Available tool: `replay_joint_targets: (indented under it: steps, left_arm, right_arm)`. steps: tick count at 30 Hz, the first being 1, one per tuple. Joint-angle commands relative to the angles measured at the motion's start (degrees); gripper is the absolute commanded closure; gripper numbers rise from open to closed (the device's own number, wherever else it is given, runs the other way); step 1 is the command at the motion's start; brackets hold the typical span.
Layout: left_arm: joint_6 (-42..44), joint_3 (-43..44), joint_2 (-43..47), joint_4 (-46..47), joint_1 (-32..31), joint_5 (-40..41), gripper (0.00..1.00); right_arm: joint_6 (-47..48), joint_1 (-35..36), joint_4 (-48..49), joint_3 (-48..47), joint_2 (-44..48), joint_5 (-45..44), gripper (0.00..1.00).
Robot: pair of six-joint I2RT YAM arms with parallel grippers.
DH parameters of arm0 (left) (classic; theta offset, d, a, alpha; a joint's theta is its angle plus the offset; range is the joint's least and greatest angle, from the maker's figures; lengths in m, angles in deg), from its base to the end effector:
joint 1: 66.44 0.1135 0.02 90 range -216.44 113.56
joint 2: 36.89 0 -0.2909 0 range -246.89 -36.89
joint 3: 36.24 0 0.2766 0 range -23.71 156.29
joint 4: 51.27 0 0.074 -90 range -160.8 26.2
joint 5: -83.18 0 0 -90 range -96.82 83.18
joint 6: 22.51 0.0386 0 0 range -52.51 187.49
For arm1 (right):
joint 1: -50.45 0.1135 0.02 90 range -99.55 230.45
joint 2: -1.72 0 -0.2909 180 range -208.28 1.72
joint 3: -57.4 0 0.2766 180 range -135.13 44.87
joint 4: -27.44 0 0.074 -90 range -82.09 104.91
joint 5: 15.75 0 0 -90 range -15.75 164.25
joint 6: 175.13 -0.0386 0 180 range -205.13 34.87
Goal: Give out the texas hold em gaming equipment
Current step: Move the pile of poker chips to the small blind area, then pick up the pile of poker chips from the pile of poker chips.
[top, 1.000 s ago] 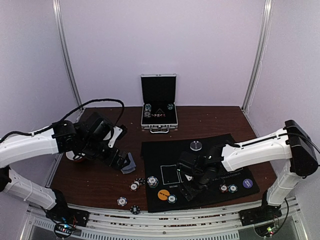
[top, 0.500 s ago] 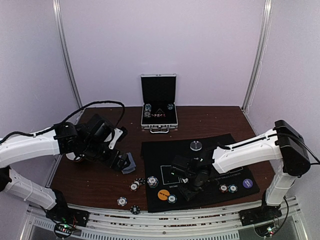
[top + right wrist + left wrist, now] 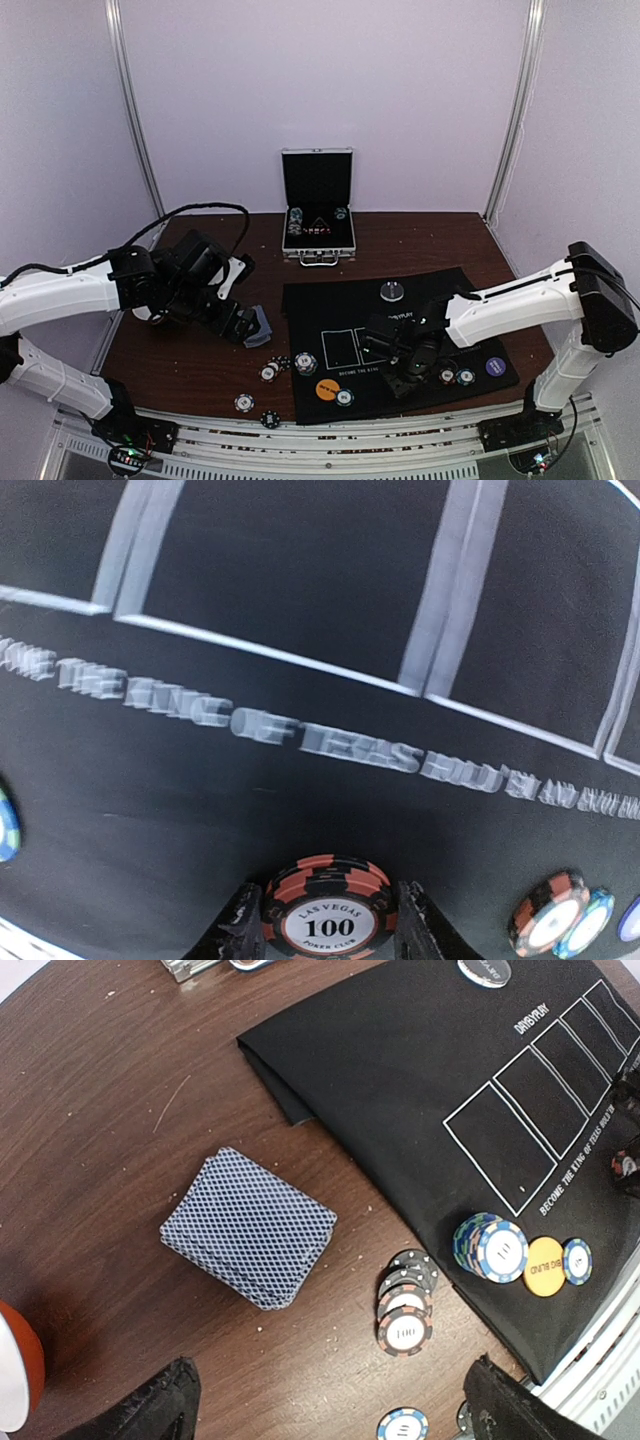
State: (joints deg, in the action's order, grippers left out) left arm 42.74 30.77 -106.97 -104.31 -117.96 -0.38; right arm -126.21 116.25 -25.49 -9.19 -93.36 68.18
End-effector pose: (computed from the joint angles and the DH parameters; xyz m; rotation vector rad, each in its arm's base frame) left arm 0.1650 -0.2006 0.2789 0.5551 2.5243 -0.3719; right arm 0.1290 0.2771 0.1602 -0.6234 2.9001 0.0851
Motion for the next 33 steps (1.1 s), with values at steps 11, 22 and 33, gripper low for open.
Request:
replay_joint_targets:
  steps: [11,22,33]
  left_arm:
    - [0.84,-3.73,-1.00,3.11,0.42,-0.83,0.06]
    - [0.35,-10.28,-5.60,14.36,-0.71,-3.23,0.12]
    - [2.38,-13.29,-14.09,20.60,-10.19,2.38,0.08]
  right_arm:
    - [-3.32,-7.83,-6.36,9.47,7.75,-6.15,0.63]
    - [-0.46,-8.53,-7.22,2.50,10.75,-4.65,0.33]
    - [3.29,-8.59,-7.12,-4.46,12.56,-3.61,0.27]
